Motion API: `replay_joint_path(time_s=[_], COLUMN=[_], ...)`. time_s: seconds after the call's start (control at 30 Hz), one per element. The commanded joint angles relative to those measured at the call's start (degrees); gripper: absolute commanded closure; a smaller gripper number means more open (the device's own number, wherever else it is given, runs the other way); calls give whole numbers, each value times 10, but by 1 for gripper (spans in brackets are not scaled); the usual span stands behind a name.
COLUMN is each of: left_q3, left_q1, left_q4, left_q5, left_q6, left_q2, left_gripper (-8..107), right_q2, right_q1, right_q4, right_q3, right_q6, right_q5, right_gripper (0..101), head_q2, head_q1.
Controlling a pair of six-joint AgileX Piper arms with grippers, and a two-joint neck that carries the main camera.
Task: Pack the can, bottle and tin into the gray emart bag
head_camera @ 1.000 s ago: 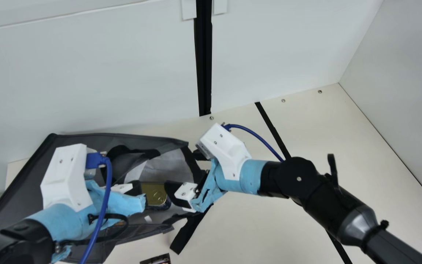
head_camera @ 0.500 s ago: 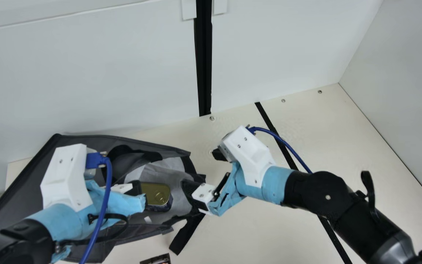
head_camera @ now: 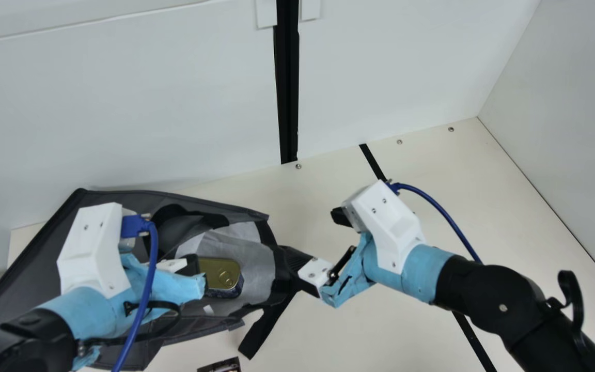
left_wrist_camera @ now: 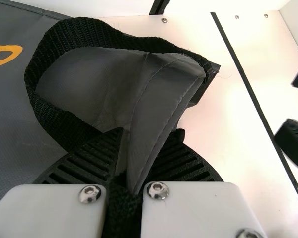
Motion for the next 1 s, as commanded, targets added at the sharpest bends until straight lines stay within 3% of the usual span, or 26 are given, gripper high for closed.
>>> replay_joint_path(time_s=[0.0, 0.57, 0.97], left_q3=[0, 0, 0], left_q1=[0, 0, 0], left_q4=[0, 0, 0], left_q5=[0, 0, 0], left_q6=[0, 0, 0], left_q2=[0, 0, 0], left_gripper=[89, 89, 89], right_q2=[-9, -76, -110], right_q1=[-7, -79, -141], right_q4=[-14, -109, -150], right_q3=[2, 11, 5], right_q6=[12, 97, 128], right_q5=[-1, 16, 42], right_gripper=[10, 10, 10], head_q2=[0, 0, 0], head_q1=[-13, -13, -13])
